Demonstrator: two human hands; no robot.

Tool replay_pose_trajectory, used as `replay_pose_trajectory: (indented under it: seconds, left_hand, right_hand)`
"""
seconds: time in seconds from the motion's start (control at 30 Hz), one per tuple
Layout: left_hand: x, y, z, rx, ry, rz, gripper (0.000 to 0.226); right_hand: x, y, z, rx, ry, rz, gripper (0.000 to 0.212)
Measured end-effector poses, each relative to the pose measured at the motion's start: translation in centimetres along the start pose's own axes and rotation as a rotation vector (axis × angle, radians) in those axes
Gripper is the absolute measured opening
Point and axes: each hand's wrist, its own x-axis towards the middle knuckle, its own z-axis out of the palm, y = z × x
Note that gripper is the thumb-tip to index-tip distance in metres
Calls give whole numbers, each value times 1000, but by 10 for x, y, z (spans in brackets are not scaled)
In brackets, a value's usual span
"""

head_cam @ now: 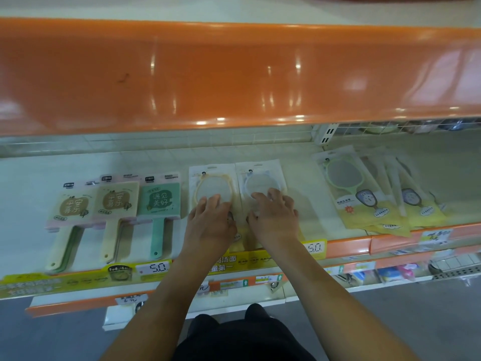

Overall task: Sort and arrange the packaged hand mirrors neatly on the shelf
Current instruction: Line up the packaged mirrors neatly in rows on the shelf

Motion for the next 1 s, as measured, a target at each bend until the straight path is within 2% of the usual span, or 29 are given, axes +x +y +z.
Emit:
replay_pose_trajectory:
  seconds: [0.17,0.37,0.8,1.0]
  left_hand:
    - [3,10,-5,-5,72,23,41]
    - [15,41,-5,10,46,111,50]
    - [43,142,33,32,-39,296,51]
    - [50,174,46,55,-44,298,51]
  right_hand:
    - [4,4,-12,98,-62,-47,52]
    - [5,39,-27,169,51,33,51]
    - [0,142,-54,64,286,254,52]
    - [9,172,-57,65,313,239,52]
